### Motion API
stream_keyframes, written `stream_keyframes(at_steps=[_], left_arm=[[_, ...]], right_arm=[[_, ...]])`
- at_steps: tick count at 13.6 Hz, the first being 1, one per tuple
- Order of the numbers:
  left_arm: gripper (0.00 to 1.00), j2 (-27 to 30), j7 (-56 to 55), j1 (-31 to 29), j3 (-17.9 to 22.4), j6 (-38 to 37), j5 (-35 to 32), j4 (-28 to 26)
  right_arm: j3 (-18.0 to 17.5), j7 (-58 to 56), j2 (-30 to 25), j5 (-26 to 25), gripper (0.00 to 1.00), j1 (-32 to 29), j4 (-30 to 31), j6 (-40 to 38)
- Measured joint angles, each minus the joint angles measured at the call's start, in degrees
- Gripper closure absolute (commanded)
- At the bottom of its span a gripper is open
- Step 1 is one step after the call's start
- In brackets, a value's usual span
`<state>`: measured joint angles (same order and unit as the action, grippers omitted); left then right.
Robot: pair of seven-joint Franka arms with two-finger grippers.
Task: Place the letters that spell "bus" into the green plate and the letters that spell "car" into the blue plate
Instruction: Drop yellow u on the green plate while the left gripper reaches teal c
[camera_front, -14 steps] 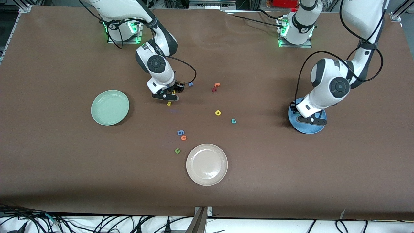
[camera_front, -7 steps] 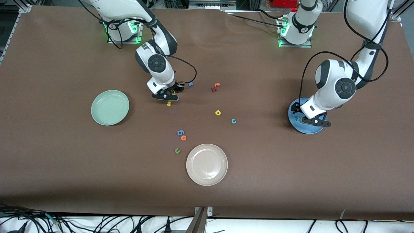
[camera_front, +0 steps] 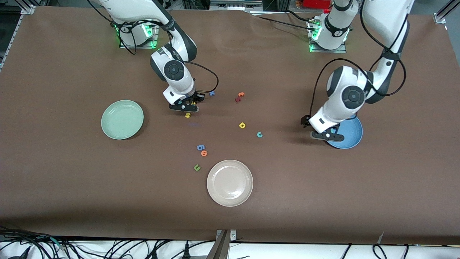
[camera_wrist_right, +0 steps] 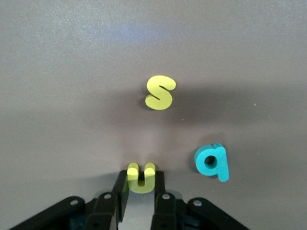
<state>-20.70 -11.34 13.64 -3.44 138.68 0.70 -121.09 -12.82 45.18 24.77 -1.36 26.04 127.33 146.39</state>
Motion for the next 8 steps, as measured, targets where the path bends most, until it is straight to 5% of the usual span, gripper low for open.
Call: stream_keyframes(at_steps=[4, 8], left_arm=[[0.0, -3.5, -13.9, 7.2, -0.4, -2.3, 2.7, 6.2], [0.0, -10.3, -27.6, 14.7, -0.6, -2.7, 2.8, 13.9]], right_arm=[[1.3, 0.2, -3.3, 0.0, 1.0, 0.0, -1.2, -4.0], [6.1, -2.4, -10.2, -0.2, 1.0, -0.1, -3.9, -14.9]])
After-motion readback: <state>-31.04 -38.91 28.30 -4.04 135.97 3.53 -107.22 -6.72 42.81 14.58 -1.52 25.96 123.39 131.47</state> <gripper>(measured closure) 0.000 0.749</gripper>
